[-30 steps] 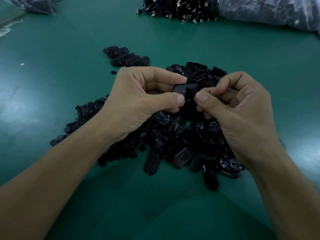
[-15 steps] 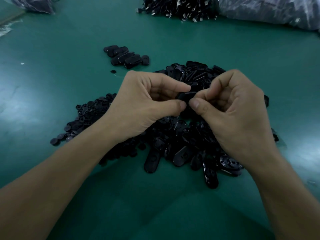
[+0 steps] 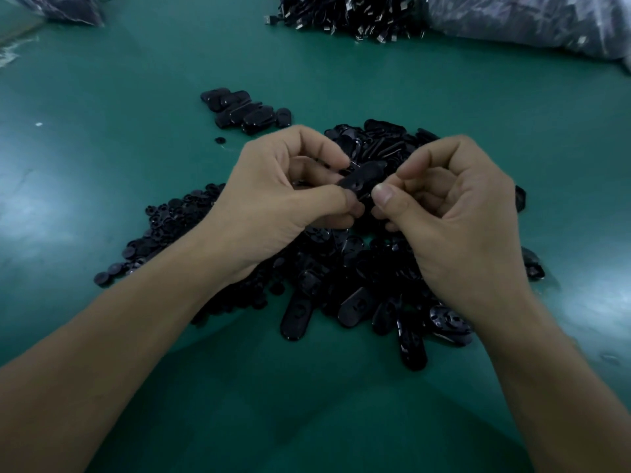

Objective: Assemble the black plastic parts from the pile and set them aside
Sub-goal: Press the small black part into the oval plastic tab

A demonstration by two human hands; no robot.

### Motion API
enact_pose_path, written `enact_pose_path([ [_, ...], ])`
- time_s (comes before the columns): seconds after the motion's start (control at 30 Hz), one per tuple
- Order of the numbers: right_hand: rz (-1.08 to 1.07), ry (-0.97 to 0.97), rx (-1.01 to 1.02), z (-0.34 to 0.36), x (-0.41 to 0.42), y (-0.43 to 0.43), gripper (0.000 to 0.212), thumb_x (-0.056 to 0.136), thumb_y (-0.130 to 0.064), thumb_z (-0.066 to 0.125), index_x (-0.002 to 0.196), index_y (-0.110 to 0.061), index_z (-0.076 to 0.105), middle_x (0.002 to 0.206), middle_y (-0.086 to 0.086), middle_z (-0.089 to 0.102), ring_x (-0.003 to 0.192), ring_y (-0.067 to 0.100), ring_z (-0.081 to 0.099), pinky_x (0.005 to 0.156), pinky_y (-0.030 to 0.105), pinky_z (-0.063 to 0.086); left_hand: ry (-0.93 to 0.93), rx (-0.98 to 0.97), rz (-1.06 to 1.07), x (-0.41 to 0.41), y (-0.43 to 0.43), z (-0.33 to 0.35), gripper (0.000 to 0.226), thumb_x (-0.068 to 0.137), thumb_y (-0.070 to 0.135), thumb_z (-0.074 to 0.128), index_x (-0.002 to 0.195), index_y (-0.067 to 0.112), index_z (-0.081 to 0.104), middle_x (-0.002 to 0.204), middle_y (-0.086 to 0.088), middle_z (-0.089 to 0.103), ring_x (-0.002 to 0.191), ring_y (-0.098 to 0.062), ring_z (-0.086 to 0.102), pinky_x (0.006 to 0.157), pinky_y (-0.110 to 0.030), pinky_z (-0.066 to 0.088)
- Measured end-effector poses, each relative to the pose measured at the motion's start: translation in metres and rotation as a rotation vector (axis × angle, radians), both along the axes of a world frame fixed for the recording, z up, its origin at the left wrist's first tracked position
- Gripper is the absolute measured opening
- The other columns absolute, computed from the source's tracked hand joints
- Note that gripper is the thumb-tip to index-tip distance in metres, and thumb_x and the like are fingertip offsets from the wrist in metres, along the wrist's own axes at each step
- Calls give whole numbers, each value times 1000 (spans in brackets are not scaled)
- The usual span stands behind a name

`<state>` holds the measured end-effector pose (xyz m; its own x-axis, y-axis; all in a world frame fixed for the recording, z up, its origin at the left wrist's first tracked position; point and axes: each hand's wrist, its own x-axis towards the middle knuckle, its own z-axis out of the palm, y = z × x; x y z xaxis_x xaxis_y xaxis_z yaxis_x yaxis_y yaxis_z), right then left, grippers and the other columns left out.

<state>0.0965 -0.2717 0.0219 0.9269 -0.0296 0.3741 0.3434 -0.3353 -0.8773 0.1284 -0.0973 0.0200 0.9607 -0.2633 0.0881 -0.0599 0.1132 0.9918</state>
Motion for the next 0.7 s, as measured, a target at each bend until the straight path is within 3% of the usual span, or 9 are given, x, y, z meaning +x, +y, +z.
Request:
enact_pose_path([
  [0.2, 56, 30, 116, 1, 0, 1, 23, 88, -5, 71, 89, -22, 55, 79, 3, 72, 71, 18, 71, 67, 28, 58, -53, 221, -114, 1, 4, 2, 38, 82, 3, 77, 113, 24, 72, 71, 5, 67, 69, -6, 60, 71, -18, 52],
  [0.4, 31, 41, 140, 3, 0, -1, 22, 86, -12, 74, 88, -26, 57, 77, -1, 71, 71, 11, 65, 67, 23, 53, -19, 139, -64, -1, 1, 3, 36, 72, 7, 83, 105, 15, 72, 65, -4, 69, 61, -14, 67, 64, -24, 58],
  [0.5, 43, 54, 141, 5, -1, -2, 24, 85, -14, 75, 86, -28, 55, 77, -1, 71, 67, 11, 65, 62, 19, 49, -27, 99, 20, -3, -1, 3, 37, 62, 12, 84, 96, 11, 70, 77, -16, 73, 66, -21, 72, 63, -29, 61],
  [0.7, 65, 71, 112, 3, -2, 1, 29, 83, -11, 74, 83, -29, 51, 78, -1, 73, 67, 9, 67, 62, 18, 51, -67, 86, 20, -6, -4, 4, 26, 76, -3, 80, 96, 8, 69, 79, -13, 75, 68, -23, 74, 64, -27, 60],
])
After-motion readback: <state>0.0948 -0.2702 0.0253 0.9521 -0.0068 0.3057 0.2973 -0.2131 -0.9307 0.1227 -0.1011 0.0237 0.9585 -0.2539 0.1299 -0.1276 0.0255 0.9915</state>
